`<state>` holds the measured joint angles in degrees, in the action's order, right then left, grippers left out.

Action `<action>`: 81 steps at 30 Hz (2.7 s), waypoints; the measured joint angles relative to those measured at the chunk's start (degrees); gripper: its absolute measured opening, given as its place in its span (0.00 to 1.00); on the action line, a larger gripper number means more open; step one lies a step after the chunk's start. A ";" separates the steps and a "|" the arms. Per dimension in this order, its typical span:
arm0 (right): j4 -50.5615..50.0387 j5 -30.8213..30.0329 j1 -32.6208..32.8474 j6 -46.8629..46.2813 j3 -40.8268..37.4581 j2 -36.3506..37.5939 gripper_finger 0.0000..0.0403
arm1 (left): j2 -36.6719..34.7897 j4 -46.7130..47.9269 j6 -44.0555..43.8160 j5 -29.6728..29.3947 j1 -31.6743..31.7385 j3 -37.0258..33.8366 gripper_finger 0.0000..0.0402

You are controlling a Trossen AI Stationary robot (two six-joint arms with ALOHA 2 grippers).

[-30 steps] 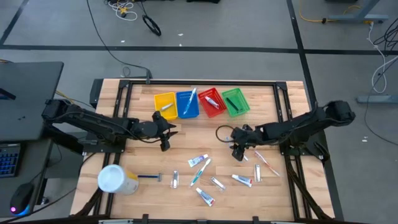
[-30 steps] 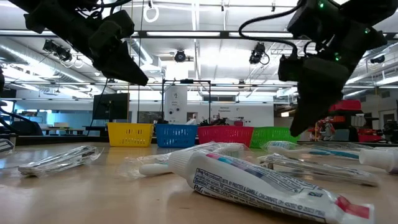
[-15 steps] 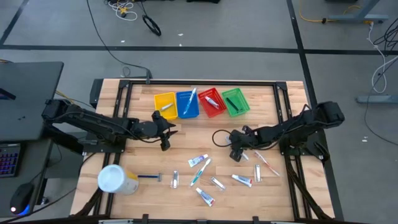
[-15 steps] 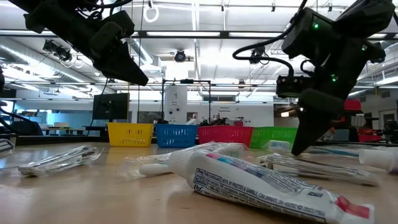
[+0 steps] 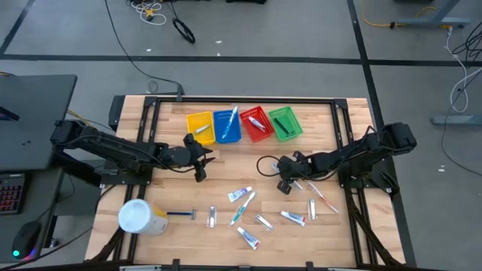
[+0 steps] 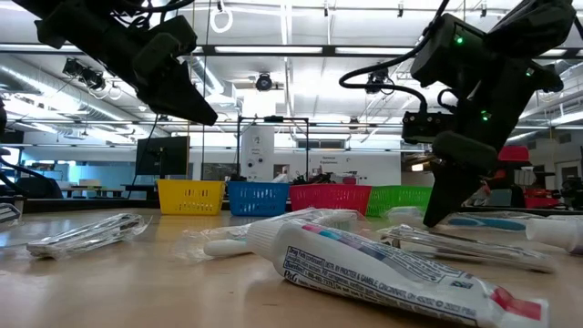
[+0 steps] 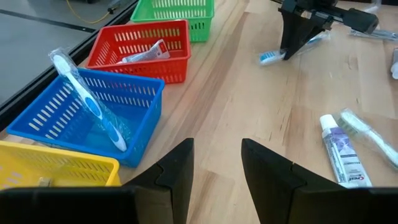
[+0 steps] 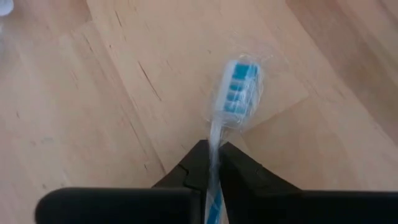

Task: Pick & Place Travel size toiletries
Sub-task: Put the left nail cutter into the yellow bin

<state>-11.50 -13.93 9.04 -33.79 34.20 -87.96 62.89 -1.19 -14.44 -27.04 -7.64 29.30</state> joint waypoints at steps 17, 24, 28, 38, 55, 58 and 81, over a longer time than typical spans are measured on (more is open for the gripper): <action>1.87 0.52 0.15 0.28 -0.11 -0.07 0.41 | 0.00 14.62 -2.92 2.45 -5.33 9.25 0.35; 2.35 0.29 0.15 0.35 -0.11 -0.13 0.45 | 0.49 16.62 -10.19 2.23 -5.89 13.53 0.35; 2.66 -0.01 0.15 1.76 -0.15 -0.15 0.45 | 3.68 16.14 -14.00 1.36 -7.16 13.47 0.35; 3.77 -0.51 0.10 4.11 -0.20 -0.20 0.45 | 16.55 20.02 -30.13 13.78 -10.27 18.32 0.35; 3.49 -6.50 -0.02 14.98 2.80 2.46 0.45 | 31.16 29.10 -50.15 28.31 -14.30 27.76 0.55; 4.33 -8.68 -0.02 16.96 3.81 4.20 0.45 | 32.26 29.21 -54.28 28.21 -15.51 27.71 0.58; 16.84 -8.55 -0.50 23.38 3.89 5.60 0.45 | 40.03 26.20 -67.02 20.04 -21.38 28.07 0.57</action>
<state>5.34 -22.48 8.54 -10.41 38.09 -82.37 102.93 25.01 -81.46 -7.00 -29.02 57.37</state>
